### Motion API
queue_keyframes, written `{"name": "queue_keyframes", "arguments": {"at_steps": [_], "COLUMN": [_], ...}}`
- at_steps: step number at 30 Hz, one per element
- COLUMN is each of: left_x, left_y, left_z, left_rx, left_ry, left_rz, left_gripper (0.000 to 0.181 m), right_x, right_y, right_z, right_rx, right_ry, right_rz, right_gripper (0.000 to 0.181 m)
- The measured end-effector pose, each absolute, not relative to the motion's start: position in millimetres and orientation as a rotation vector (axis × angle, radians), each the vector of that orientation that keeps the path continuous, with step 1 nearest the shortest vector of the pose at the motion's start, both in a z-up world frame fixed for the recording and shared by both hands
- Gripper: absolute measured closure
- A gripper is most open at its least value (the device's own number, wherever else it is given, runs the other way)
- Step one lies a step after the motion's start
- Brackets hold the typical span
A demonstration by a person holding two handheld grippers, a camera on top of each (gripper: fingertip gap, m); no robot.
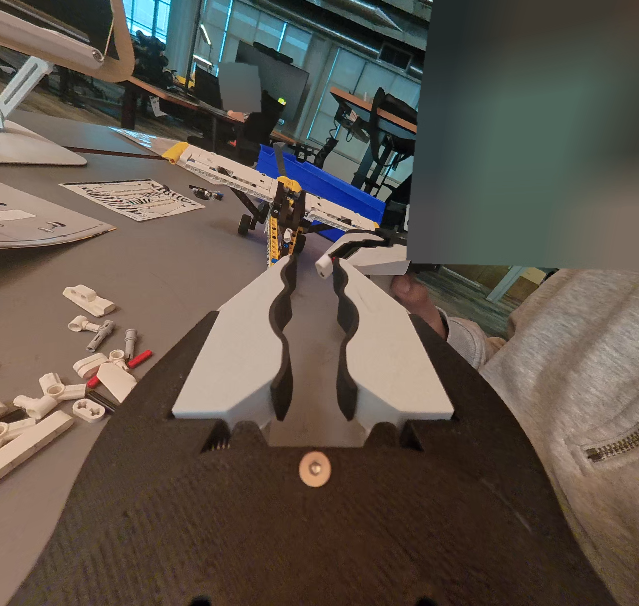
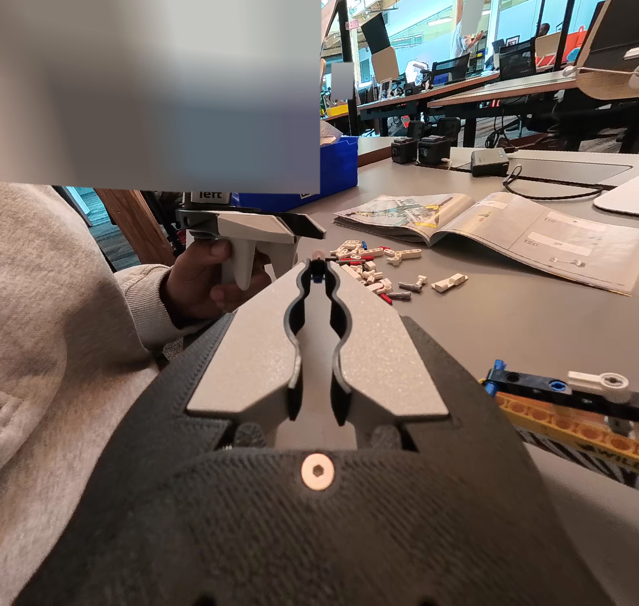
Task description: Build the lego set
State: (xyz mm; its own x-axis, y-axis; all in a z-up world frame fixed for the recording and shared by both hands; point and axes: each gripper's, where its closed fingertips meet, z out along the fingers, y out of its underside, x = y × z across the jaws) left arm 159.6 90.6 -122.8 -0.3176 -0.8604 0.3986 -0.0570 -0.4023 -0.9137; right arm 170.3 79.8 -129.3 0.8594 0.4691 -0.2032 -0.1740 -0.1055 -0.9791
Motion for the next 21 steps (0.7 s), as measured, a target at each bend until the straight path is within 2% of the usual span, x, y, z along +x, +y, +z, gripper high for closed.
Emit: {"name": "queue_keyframes", "arguments": {"at_steps": [21], "left_x": [160.4], "left_y": [88.2], "left_z": [-124.9], "left_rx": [-1.342], "left_ry": [1.226], "left_rz": [-1.79], "left_gripper": [0.161], "right_x": [182.0], "right_y": [78.7], "right_z": [-120.5], "right_rx": [-1.519], "right_ry": [-0.112], "right_rz": [0.673], "right_gripper": [0.175]}}
